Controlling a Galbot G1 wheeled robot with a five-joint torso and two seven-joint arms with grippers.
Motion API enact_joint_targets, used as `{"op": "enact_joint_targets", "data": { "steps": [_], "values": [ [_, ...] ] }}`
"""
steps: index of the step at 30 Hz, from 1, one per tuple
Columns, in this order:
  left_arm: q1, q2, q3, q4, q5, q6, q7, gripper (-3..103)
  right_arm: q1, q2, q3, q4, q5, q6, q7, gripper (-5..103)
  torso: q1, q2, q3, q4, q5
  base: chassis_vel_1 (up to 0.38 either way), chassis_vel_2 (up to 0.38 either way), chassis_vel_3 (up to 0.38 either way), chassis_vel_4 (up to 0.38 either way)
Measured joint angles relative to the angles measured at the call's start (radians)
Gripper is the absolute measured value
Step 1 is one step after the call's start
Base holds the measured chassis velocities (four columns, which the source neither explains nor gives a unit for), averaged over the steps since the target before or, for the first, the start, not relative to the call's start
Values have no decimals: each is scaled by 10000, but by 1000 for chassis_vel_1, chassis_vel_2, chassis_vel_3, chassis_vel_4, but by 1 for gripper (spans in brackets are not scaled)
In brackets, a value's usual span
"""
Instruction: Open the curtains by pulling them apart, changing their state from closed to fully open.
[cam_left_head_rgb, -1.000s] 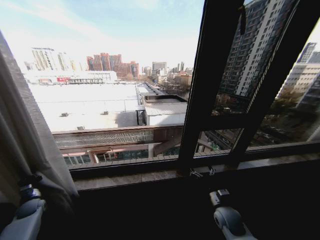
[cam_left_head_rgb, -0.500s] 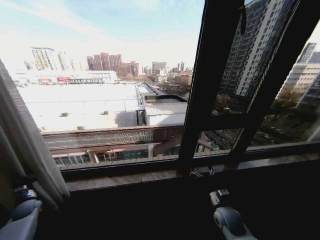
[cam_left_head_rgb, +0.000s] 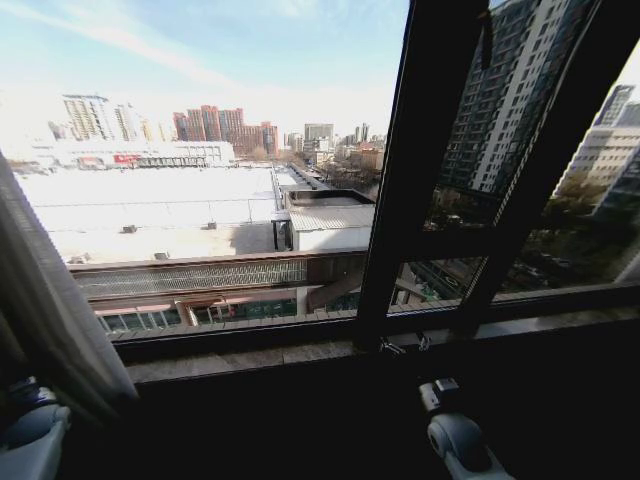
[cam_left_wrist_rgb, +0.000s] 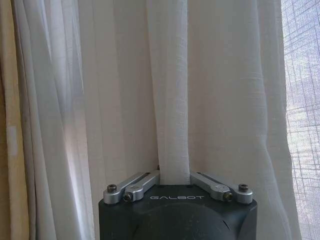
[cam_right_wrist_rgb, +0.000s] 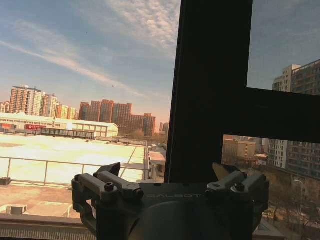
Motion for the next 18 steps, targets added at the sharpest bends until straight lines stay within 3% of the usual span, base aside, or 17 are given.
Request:
{"op": "enact_joint_targets", "data": {
  "steps": [18],
  "values": [
    [-54, 296, -99, 464, 29, -162, -9, 0, 1, 0, 0, 0, 0, 0, 0, 100, 0, 0, 1, 3, -2, 57, 53, -55, -61]
  ]
}}
